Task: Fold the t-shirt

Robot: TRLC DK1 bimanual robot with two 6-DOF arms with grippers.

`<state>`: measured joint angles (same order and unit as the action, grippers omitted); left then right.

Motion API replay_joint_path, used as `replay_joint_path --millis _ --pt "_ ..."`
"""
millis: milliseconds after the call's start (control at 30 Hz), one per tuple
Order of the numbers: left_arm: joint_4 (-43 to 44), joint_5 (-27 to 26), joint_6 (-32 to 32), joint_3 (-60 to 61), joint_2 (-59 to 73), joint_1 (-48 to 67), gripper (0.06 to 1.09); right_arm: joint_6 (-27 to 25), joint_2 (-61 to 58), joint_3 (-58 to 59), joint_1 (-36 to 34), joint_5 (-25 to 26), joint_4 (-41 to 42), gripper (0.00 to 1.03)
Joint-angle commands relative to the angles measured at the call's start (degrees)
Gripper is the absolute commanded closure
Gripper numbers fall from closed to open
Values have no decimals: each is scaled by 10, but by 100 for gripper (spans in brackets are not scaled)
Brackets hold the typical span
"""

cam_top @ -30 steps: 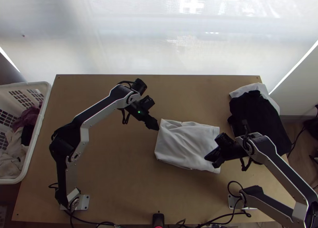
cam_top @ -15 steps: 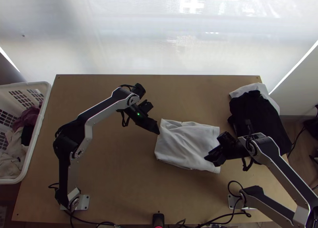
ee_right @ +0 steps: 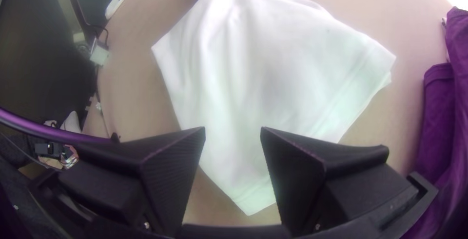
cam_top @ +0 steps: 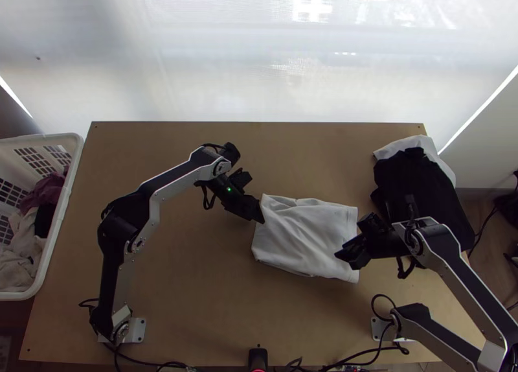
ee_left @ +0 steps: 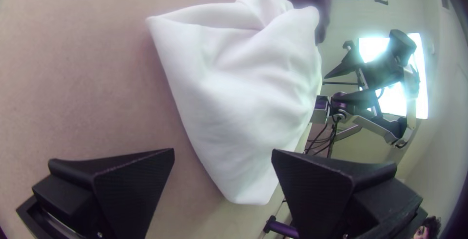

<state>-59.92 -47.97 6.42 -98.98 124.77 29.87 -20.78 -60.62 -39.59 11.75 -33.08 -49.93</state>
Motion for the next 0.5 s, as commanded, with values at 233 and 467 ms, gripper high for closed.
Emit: replay_joint_path --millis 233,467 --pt "2 -11 2 2 22 0 11 10 8 -3 -1 -1 0 48" --pt "2 -12 2 8 18 1 11 14 11 -3 -1 0 0 48"
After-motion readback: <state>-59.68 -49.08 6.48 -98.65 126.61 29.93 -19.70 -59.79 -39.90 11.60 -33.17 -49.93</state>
